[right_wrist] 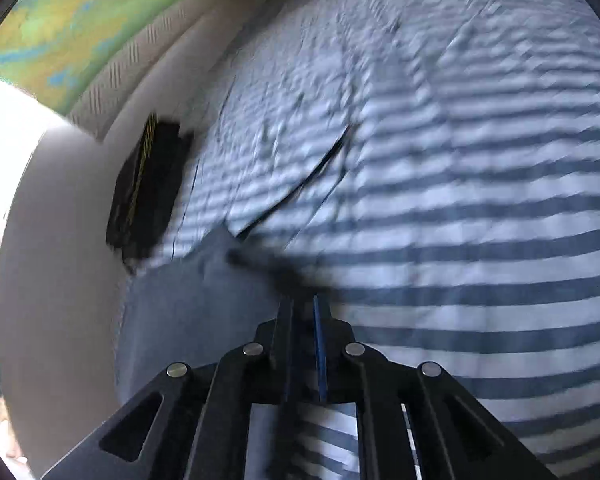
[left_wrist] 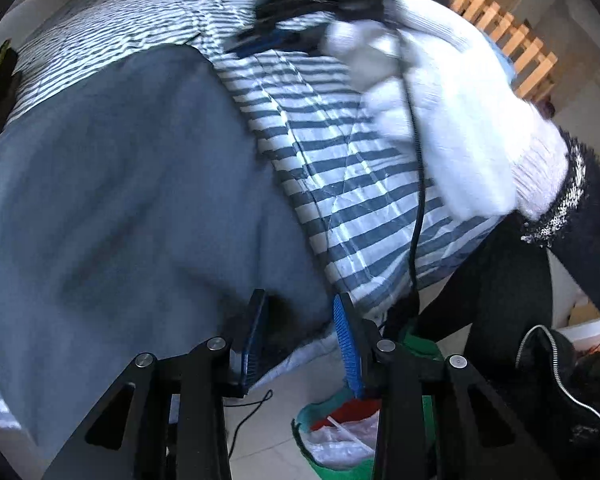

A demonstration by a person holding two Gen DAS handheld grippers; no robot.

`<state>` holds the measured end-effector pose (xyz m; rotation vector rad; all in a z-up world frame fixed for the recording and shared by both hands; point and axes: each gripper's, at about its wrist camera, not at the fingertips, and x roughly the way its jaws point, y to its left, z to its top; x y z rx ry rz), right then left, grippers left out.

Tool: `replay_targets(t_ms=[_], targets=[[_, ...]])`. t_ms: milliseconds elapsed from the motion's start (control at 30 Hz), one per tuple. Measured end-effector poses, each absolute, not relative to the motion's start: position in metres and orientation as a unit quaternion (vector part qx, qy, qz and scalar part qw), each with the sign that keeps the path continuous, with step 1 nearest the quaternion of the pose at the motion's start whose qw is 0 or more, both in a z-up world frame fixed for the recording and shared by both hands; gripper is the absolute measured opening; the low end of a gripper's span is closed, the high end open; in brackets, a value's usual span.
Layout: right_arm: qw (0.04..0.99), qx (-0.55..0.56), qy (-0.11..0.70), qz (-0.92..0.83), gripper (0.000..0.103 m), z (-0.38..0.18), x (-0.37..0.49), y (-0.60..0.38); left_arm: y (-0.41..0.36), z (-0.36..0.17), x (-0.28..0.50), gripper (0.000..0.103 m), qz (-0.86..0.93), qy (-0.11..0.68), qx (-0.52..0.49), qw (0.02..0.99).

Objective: Organize objects

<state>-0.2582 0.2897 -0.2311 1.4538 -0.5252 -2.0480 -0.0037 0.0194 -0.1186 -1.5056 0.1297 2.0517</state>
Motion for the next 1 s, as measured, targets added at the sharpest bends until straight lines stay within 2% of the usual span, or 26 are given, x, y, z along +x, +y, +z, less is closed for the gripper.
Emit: replay_targets(t_ms=[100,167,200,267,333,367,433,500,567,667,900,1000], targets=[[0.301,0.532,-0.181,-0.77,0.011,-0.208,-0.237,0.306,-0.004,-0.103,-0.001,0.037,0.79,0.026,-0.552,0.267],[0.308,0.522,-0.156,-0.78,0.015,-0.194,-0.218,0.311,-0.026,-0.091,-0.005,0.038,0.807,0.016,-0.54,0.239],[0.312,0.519,-0.14,-0.784,0.02,-0.187,-0.204,0.312,-0.036,-0.085,-0.006,0.042,0.816,0.011,-0.533,0.223],[0.315,0.516,-0.105,-0.789,0.023,-0.179,-0.18,0.313,-0.067,-0.071,-0.013,0.053,0.832,-0.006,-0.521,0.191],[0.316,0.508,-0.069,-0.798,0.03,-0.169,-0.151,0.309,-0.094,-0.061,-0.016,0.068,0.848,-0.015,-0.509,0.149],[0.309,0.506,-0.056,-0.803,0.032,-0.167,-0.14,0.307,-0.106,-0.058,-0.018,0.069,0.854,-0.014,-0.503,0.131],[0.295,0.502,-0.04,-0.812,0.046,-0.162,-0.117,0.321,-0.123,-0.051,-0.025,0.074,0.861,-0.016,-0.498,0.097],[0.283,0.496,-0.032,-0.82,0.049,-0.163,-0.099,0.319,-0.138,-0.053,-0.037,0.082,0.864,-0.016,-0.497,0.08],[0.276,0.493,-0.017,-0.825,0.05,-0.166,-0.086,0.309,-0.151,-0.059,-0.051,0.082,0.864,-0.011,-0.5,0.06],[0.281,0.489,-0.012,-0.826,0.058,-0.172,-0.075,0.299,-0.167,-0.077,-0.077,0.082,0.854,-0.017,-0.518,0.042],[0.286,0.508,-0.018,-0.812,0.058,-0.178,-0.085,0.277,-0.195,-0.121,-0.123,0.083,0.841,-0.032,-0.54,0.006],[0.26,0.518,-0.015,-0.815,0.058,-0.182,-0.101,0.275,-0.204,-0.129,-0.132,0.085,0.837,-0.048,-0.545,0.003]])
